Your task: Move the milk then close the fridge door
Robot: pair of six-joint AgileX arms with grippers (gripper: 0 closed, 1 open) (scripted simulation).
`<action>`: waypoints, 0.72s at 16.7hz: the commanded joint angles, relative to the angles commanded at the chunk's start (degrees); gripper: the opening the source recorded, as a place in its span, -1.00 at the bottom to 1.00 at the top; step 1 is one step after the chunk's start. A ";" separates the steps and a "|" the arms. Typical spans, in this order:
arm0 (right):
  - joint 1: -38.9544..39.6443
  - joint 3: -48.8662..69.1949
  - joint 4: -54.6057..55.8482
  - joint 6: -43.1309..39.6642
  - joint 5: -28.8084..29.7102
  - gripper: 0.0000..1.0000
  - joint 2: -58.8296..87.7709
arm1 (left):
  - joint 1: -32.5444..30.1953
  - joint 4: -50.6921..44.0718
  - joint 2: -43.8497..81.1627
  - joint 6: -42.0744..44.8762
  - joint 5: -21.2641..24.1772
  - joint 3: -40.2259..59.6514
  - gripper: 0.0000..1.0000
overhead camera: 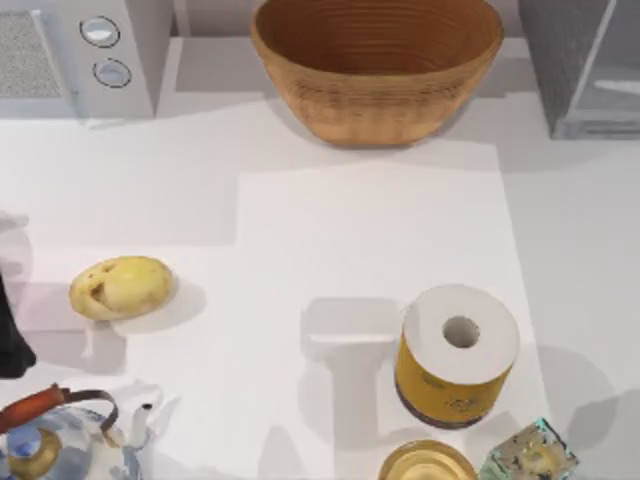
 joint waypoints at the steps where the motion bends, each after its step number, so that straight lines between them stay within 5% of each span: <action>1: -3.48 1.32 0.44 -3.77 -1.78 1.00 3.81 | 0.00 0.00 0.00 0.00 0.00 0.00 1.00; 12: -35.09 14.35 8.71 -44.19 -21.76 1.00 39.36 | 0.00 0.00 0.00 0.00 0.00 0.00 1.00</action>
